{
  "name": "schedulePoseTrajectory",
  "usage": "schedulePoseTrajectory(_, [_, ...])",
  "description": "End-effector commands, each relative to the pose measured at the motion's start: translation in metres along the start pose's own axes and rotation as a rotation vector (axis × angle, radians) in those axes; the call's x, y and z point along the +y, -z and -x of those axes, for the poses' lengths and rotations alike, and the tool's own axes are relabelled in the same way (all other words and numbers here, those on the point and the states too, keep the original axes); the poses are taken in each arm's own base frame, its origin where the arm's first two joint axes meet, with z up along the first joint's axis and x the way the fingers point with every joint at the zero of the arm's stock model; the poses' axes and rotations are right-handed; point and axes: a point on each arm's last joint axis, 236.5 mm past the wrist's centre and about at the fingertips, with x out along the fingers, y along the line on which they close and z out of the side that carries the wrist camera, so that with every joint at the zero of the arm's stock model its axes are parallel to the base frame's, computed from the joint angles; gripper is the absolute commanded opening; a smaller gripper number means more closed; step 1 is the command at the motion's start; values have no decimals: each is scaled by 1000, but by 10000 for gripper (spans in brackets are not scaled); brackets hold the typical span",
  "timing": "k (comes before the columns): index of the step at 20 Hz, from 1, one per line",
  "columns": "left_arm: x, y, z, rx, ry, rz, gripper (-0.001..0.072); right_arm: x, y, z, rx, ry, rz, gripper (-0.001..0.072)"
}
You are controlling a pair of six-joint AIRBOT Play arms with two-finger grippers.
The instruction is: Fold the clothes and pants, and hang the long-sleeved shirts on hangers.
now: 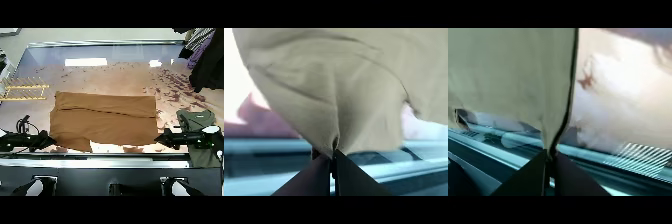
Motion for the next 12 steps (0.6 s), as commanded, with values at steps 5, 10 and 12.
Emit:
schedulePoseTrajectory(5, [-20, 38, 48, -64, -58, 70, 14, 25, 37, 47, -117, 116, 123, 31])
schedulePoseTrajectory(10, [-48, -24, 61, -174, 20, 3, 14, 46, -44, 79, -453, 106, 196, 30])
schedulePoseTrajectory(12, [-55, -53, 56, -164, 13, -40, 14, 55, -70, 78, -491, 107, 236, 30])
